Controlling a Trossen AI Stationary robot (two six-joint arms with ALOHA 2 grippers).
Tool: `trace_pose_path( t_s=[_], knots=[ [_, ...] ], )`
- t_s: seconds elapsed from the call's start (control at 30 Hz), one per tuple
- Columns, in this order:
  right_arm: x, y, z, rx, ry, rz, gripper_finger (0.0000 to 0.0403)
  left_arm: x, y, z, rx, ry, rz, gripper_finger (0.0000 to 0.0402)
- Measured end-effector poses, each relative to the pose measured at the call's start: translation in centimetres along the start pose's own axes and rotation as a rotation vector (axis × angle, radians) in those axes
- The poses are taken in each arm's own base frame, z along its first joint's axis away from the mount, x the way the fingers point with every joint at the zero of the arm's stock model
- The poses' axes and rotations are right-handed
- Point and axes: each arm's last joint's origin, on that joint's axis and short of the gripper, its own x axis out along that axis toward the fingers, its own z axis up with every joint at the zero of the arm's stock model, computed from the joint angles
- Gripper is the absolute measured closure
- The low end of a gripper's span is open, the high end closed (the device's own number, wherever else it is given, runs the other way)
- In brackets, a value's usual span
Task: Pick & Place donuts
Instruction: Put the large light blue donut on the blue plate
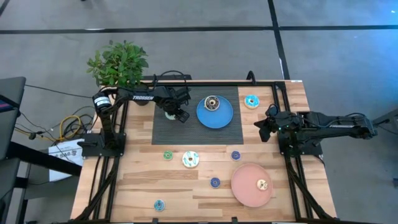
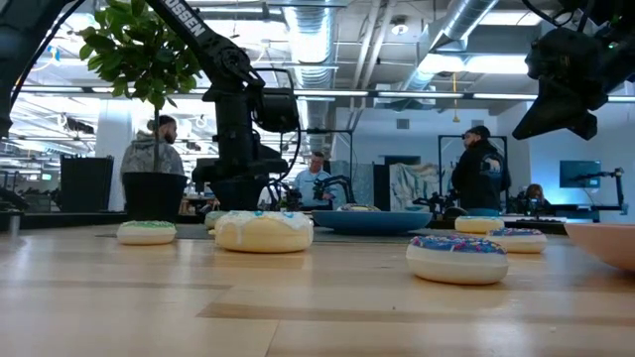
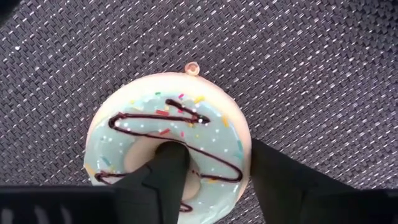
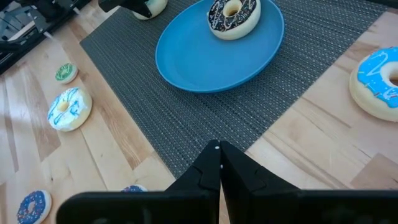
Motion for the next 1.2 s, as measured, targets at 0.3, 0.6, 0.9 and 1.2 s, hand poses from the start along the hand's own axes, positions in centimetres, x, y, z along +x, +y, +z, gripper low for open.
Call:
trace_pose_path(
  t_s=[0.3,0.6,0.9,1.2],
  knots=[
    [0.0,0.0,0.0,0.0,0.0,0.0,0.0402,-0.6,-0.4,0.6,-0.011,-0.026,-0.013,0.0261],
    [0.0,0.0,0.0,0.0,0.0,0.0,0.0402,-4.4,-3.4,3.2,0.027,-0.169,-0.096,0.0269],
    [0.0,0.0,0.0,0.0,0.001,0.0,0.0402,-9.6,-10.5,5.6,0.246,-0.529,-0.303,0.0269],
    [0.0,-0.1,0.0,0.006,0.002,-0.01,0.0402,-5.5,-15.7,8.7,0.312,-0.471,-0.244,0.0269]
  ],
)
